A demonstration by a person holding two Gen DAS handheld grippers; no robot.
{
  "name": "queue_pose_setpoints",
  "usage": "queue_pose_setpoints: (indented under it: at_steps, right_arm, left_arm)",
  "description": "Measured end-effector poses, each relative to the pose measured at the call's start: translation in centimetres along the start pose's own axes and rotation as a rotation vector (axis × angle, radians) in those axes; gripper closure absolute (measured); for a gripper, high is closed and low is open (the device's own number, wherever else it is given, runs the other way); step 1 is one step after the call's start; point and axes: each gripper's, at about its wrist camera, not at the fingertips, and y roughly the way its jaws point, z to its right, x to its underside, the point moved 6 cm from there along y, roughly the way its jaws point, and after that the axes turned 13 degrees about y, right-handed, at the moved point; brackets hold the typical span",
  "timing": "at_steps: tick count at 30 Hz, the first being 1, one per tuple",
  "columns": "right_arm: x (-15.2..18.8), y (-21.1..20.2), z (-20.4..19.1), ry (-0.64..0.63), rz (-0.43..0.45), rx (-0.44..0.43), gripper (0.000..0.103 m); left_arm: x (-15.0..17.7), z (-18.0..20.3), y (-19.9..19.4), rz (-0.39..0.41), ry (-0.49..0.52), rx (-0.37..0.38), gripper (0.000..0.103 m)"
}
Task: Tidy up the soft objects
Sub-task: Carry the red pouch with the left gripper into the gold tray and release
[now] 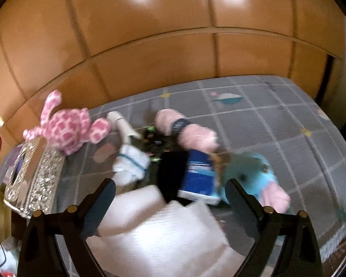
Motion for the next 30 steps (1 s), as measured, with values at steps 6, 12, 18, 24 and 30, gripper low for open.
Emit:
queue_pose_setpoints:
  at_steps: [6, 12, 18, 24, 30]
  right_arm:
    - [-1.8, 3.3, -5.6, -0.145, -0.055, -0.042, 0.017]
    - [-4.4, 9.3, -9.6, -0.254, -0.127, 0.015, 0.024]
    - [-5.4, 15.4, -11.2, -0.318, -0.215, 0.133, 0.035]
    - [-4.4, 19.1, -10.5, -0.274, -0.305, 0.198, 0.077]
    - [-3.7, 19.4, -10.5, -0.288, -0.298, 0.209, 0.078]
  left_arm:
    - [7.8, -5.3, -1.0, -0.046, -0.117, -0.033, 0.079]
    - [14.6, -8.7, -0.8, -0.112, -0.183, -0.064, 0.079]
    - [17.5, -10.5, 0.0, -0.145, -0.231, -0.076, 0.079]
    - [17.6, -11.1, 0.8, -0.159, -0.258, -0.062, 0.079]
    - [16.7, -11.1, 1.6, -0.163, -0.306, -0.043, 0.075]
